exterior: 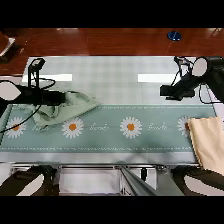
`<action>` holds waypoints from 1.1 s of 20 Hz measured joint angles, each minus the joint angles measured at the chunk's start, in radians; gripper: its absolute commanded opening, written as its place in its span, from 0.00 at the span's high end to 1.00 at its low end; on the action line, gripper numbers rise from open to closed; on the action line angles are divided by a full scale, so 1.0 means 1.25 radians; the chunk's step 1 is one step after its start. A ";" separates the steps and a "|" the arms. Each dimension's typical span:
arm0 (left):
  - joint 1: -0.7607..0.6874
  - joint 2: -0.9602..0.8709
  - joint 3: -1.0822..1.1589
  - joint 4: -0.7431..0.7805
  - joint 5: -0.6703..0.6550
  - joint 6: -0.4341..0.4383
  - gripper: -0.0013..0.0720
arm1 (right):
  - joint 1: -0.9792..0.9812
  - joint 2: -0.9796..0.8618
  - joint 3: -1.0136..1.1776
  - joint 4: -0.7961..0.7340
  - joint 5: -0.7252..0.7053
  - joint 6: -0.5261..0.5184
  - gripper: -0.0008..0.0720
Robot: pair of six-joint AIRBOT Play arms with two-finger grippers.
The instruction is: Fold the shirts.
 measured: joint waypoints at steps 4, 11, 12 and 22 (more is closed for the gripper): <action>0.000 0.000 0.000 0.000 0.000 0.000 0.95 | 0.000 0.000 0.000 0.000 0.000 0.000 0.96; 0.000 0.000 0.000 0.000 0.000 0.000 0.95 | 0.000 0.000 0.000 0.000 0.000 0.001 0.96; 0.000 0.000 0.000 0.000 0.000 0.000 0.95 | 0.000 0.000 0.000 -0.001 0.000 0.001 0.96; 0.000 -0.019 0.000 0.002 0.082 0.000 0.30 | -0.001 0.000 0.000 -0.002 -0.083 0.002 0.53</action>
